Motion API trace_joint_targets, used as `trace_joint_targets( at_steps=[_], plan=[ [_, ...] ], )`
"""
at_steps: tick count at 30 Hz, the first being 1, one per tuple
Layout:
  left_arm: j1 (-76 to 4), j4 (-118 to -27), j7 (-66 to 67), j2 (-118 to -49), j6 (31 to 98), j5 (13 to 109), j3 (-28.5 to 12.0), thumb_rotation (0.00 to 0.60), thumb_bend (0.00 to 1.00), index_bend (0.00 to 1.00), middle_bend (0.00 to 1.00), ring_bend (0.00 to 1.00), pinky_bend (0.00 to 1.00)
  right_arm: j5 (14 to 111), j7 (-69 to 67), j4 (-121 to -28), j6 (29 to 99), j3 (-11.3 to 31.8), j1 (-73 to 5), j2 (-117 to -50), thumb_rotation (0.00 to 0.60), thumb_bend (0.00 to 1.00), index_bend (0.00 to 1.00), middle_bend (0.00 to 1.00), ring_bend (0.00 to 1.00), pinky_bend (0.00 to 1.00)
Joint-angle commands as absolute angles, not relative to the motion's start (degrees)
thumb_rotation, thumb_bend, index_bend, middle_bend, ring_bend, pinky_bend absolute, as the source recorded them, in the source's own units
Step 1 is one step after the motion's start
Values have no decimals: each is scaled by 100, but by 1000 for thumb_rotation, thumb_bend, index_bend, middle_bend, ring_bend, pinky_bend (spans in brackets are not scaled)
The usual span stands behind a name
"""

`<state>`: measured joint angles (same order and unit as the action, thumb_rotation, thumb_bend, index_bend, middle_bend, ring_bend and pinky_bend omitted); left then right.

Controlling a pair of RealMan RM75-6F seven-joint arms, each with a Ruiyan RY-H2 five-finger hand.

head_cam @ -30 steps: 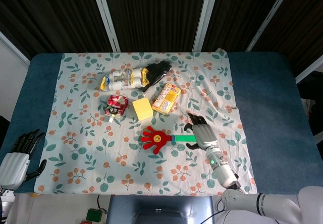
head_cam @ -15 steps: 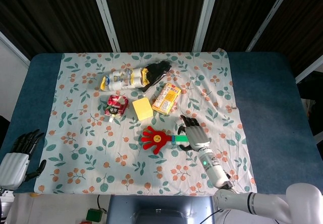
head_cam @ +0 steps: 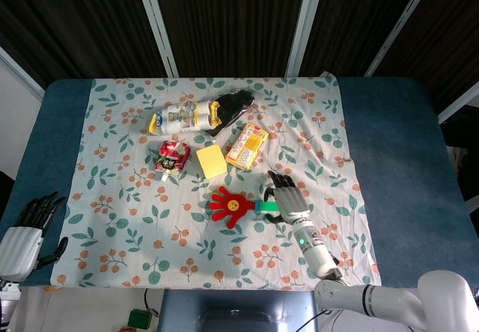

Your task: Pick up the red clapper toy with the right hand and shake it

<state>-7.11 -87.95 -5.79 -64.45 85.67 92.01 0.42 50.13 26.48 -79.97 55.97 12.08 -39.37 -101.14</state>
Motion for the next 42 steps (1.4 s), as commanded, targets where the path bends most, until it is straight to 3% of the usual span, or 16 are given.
trace_joint_targets(
  at_steps=[1,22,28,30,33,38,42],
  plan=[
    [-709,-8799,-577,-6444,8570,9205,44,600,407,0,0,0,88,5015,2641,-7994,5595,1202,-3945,-10119,600,361,568,0,0,0],
    [-702,-8804,-586,-6430,8572,9211,53,600,407,0,0,0,89,5072,2539,-7869,5668,1188,-3962,-10230,600,381,670,65,0,0],
    [-701,-8808,-576,-6433,8570,9209,53,600,407,0,0,0,90,5173,2448,-7837,5705,1183,-3945,-10255,600,409,739,174,5,1],
    [-700,-8811,-571,-6432,8571,9205,51,600,407,0,0,0,89,5310,2307,-7835,5760,1191,-3917,-10273,600,430,769,256,62,54],
    [-705,-8818,-563,-6431,8560,9192,44,600,407,0,0,0,89,5498,2100,-7825,5808,1184,-3869,-10271,600,464,811,407,242,247],
    [-707,-8819,-554,-6434,8548,9189,48,600,407,0,0,0,90,5654,1959,-7789,5882,1197,-3826,-10288,600,478,843,540,455,538],
    [-709,-8824,-547,-6431,8544,9182,44,600,407,0,0,0,91,5689,1925,-7761,5884,1206,-3811,-10300,600,481,866,603,559,670]
  ],
)
